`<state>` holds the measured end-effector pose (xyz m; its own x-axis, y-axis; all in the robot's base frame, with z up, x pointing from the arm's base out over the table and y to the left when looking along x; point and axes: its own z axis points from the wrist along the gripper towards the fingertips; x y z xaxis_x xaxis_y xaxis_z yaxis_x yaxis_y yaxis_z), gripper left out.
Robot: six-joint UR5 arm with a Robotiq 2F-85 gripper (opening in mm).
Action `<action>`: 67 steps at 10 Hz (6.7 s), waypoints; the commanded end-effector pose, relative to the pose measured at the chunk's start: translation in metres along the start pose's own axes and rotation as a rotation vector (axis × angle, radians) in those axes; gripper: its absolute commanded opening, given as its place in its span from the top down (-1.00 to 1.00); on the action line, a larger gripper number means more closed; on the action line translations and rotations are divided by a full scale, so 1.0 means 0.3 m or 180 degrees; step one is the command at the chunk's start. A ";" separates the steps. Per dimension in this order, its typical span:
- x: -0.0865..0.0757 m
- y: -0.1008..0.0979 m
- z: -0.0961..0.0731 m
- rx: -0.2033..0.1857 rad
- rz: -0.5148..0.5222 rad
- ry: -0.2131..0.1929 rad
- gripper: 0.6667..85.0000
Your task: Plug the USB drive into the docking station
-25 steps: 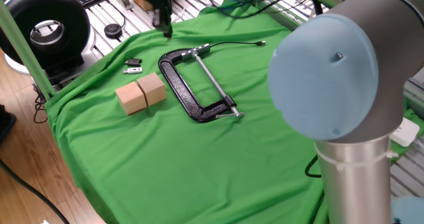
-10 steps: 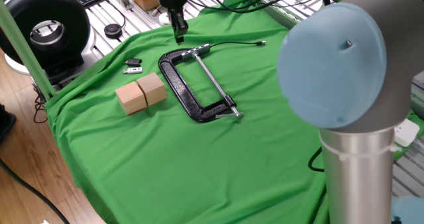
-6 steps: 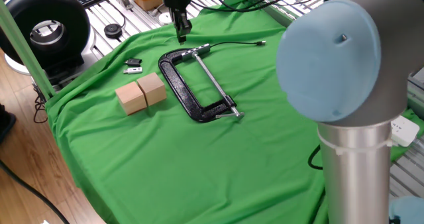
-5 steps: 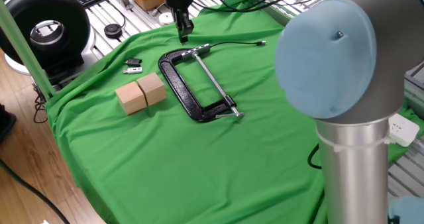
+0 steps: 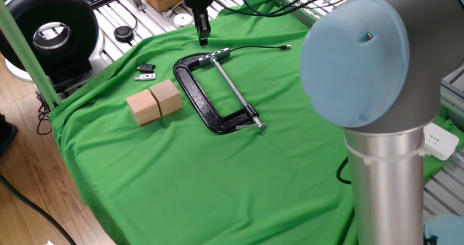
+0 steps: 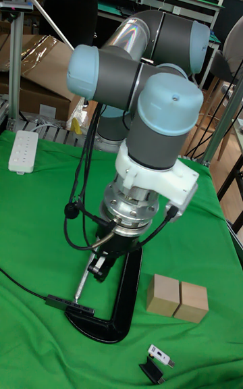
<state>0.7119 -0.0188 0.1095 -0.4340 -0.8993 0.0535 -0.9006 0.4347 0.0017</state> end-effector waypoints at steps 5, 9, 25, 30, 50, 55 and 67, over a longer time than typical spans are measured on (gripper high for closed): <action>0.020 -0.107 0.080 0.0022 -0.0222 -0.0094 0.98; 0.043 -0.085 0.135 -0.0019 -0.0316 -0.0117 0.98; 0.079 -0.097 0.206 -0.0055 -0.0713 -0.0121 0.98; 0.084 -0.089 0.215 -0.0059 -0.0727 -0.0119 0.98; 0.091 -0.085 0.214 -0.0109 -0.0848 -0.0231 0.98; 0.082 -0.086 0.225 -0.0089 -0.0847 -0.0217 0.98; 0.074 -0.096 0.244 -0.0054 -0.0821 -0.0234 0.98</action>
<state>0.7238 -0.0537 0.0378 -0.1865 -0.9823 -0.0191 -0.9821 0.1859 0.0312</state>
